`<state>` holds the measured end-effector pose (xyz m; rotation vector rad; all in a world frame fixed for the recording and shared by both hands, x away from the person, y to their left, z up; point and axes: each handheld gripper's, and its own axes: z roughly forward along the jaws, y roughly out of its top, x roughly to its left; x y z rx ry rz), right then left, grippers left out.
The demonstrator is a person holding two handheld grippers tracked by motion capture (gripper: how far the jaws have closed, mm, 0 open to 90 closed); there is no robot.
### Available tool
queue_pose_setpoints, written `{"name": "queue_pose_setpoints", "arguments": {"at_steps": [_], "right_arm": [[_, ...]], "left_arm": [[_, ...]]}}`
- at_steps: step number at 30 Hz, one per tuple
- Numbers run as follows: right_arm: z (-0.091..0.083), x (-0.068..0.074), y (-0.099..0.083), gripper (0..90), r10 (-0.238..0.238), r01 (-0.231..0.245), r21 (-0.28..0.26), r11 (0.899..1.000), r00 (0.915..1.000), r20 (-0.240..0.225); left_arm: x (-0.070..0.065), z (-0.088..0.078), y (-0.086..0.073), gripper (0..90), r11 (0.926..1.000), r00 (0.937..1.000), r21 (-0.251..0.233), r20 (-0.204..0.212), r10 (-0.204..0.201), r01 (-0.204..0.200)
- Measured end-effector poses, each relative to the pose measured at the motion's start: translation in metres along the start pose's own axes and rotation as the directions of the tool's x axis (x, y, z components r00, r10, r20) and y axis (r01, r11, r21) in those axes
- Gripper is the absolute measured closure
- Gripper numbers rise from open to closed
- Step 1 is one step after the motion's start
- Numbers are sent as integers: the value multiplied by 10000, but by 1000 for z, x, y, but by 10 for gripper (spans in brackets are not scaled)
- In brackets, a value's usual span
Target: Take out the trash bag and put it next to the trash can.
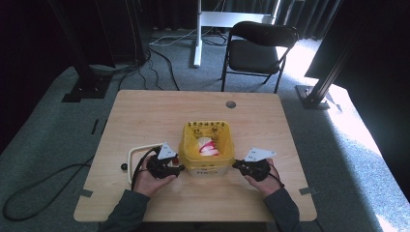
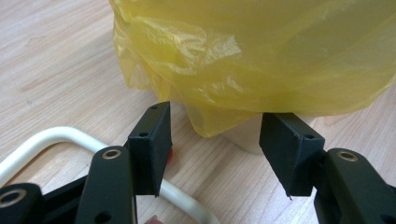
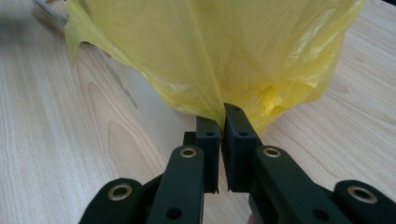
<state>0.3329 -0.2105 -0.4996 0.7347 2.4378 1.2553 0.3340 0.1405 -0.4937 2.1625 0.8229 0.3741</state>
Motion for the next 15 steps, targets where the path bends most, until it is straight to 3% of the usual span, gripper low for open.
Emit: {"name": "queue_pose_setpoints", "arguments": {"at_steps": [15], "right_arm": [[-15,2,9,848,20,-13,-550,9985,9999,122]], "left_arm": [[-3,-16,9,444,9980,10000,-627,-55,58,-61]]}}
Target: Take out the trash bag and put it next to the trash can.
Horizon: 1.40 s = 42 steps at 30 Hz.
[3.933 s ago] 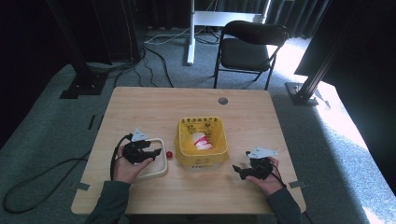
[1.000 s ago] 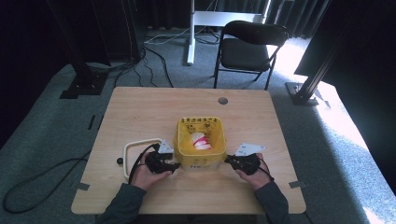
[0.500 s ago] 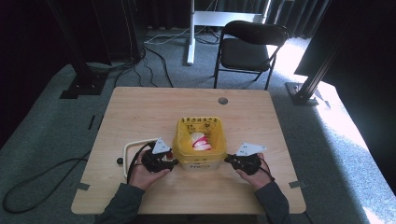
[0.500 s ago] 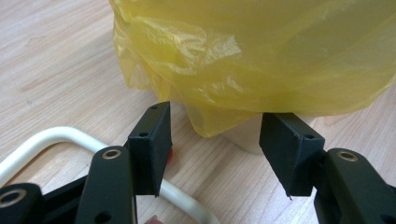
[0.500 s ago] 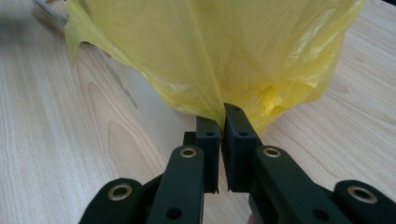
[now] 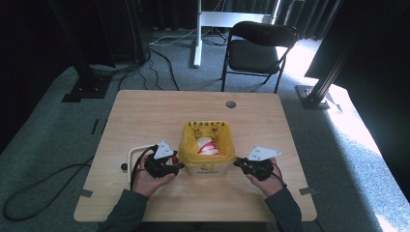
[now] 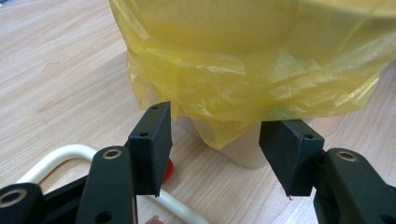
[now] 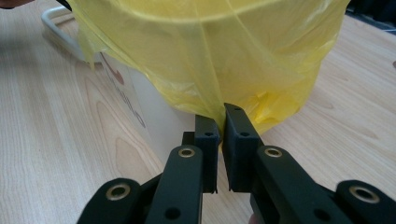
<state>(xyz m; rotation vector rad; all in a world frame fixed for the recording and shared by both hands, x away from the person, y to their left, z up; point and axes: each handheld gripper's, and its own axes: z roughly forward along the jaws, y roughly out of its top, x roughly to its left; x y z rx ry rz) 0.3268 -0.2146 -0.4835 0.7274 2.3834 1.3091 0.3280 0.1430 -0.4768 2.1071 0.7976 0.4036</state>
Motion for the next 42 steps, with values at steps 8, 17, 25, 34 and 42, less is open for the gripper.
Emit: {"name": "queue_pose_setpoints", "arguments": {"at_steps": [8,17,25,34,42], "right_arm": [[-8,1,6,843,-18,21,-286,9996,10000,93],[-14,3,11,856,-72,79,-481,9988,9999,147],[-16,4,12,864,-91,99,-510,9987,9998,156],[-22,5,16,868,-86,103,-645,9979,9996,272],[-27,8,22,885,-141,167,-735,9972,9993,360]], "left_arm": [[-1,-5,4,461,9996,10000,-291,-57,21,-23],[-4,-10,10,602,9991,9998,-373,-18,222,-223],[-7,-12,14,765,9980,9991,-486,78,420,-416],[-5,-21,17,815,9949,9989,-978,367,291,-254],[-5,-29,22,849,9922,9989,-1212,320,341,-300]]}}
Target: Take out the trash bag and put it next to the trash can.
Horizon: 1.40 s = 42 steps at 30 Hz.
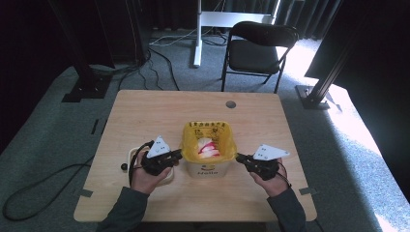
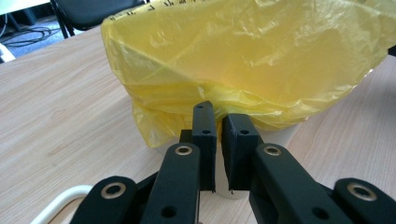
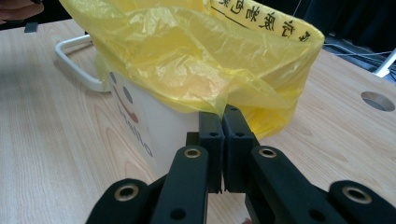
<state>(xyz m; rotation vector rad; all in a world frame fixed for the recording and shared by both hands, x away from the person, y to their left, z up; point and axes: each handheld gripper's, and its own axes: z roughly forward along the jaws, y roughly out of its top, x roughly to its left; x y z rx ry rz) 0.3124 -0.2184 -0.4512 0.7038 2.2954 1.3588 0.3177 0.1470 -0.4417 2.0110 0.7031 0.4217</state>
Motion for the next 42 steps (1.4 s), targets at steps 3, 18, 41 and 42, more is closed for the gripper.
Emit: {"name": "queue_pose_setpoints", "arguments": {"at_steps": [3,18,41,42], "right_arm": [[-2,0,1,885,11,-11,-56,10000,10000,43],[-5,-4,19,897,126,-111,-589,9982,9996,252],[-2,-9,48,898,-81,123,-902,9958,9989,462],[-1,-8,46,897,-75,108,-814,9966,9991,410]], "left_arm": [[0,-1,1,852,10000,10000,-59,16,1,-1],[7,-3,20,875,9985,9998,-519,51,-180,182],[7,7,43,874,9982,9995,-535,179,-246,255],[5,9,43,874,9985,9995,-497,218,-222,233]]}}
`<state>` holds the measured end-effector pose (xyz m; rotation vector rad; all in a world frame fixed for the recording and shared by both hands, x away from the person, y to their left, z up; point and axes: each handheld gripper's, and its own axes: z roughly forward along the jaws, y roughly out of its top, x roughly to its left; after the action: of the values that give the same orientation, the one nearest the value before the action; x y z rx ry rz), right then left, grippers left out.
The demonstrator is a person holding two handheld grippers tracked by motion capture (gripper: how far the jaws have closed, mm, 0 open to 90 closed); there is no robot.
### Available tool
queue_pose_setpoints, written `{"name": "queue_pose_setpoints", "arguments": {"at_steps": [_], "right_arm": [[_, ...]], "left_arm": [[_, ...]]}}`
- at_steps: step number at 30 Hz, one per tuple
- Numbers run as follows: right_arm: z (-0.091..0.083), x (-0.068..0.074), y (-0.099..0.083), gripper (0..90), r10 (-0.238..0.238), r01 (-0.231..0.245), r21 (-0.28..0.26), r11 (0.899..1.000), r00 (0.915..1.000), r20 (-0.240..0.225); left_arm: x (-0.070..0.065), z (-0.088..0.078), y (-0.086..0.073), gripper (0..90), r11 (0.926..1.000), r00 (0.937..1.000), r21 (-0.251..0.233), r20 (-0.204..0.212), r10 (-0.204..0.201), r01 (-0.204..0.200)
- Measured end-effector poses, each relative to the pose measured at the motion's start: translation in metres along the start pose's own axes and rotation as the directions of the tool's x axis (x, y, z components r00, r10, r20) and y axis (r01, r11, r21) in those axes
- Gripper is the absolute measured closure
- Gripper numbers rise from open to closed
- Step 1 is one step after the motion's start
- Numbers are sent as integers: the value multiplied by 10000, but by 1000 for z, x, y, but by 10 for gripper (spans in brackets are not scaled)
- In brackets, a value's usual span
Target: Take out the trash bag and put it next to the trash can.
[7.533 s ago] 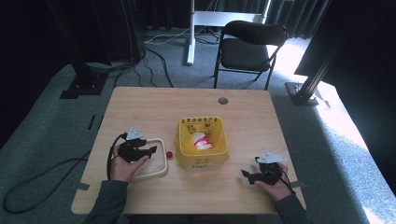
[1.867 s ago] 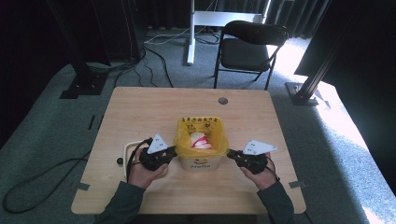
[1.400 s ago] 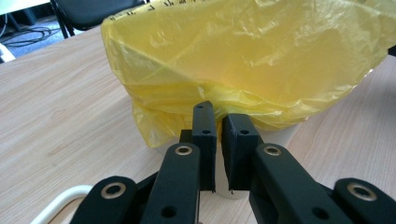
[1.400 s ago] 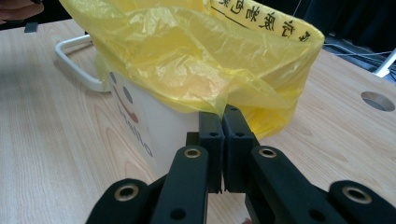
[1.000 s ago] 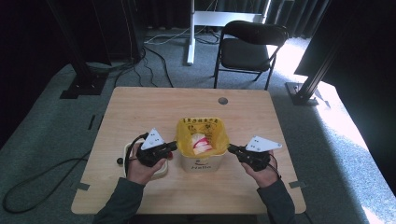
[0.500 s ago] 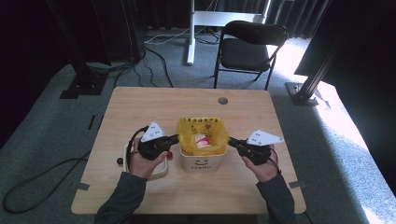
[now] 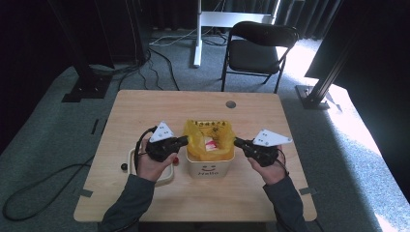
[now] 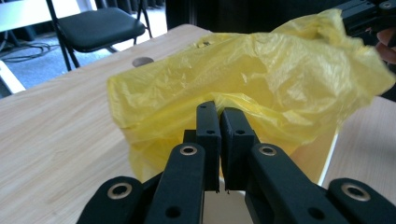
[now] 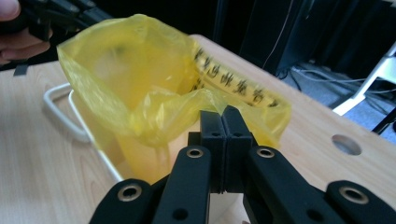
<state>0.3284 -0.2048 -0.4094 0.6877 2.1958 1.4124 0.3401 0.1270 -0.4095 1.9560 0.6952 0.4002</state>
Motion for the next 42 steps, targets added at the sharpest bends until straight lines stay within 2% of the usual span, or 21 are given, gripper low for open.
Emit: {"name": "queue_pose_setpoints", "arguments": {"at_steps": [7,13,17,21,25,33,42], "right_arm": [[3,4,-10,843,98,-76,346,9994,9980,-617],[3,5,-11,641,230,-189,313,9993,9904,-1361],[5,7,-11,538,290,-203,495,9986,9831,-1809],[9,11,-10,405,291,-171,608,9980,9789,-2022],[16,18,-8,302,168,-2,864,9963,9814,-1912],[32,29,0,206,282,-110,1122,9936,9879,-1526],[45,36,6,192,545,-402,1261,9912,9922,-1123]], "left_arm": [[-4,11,0,874,9997,9999,232,168,30,-33],[-5,16,-1,874,9993,9998,366,188,23,-30],[-7,19,-1,874,9989,9998,459,165,55,-62],[-8,21,1,873,9988,9999,486,122,53,-59],[-9,24,3,874,9987,10000,514,95,28,-33],[-12,33,6,873,9980,10000,629,15,-46,45],[-15,39,7,873,9982,9999,588,37,-150,148]]}}
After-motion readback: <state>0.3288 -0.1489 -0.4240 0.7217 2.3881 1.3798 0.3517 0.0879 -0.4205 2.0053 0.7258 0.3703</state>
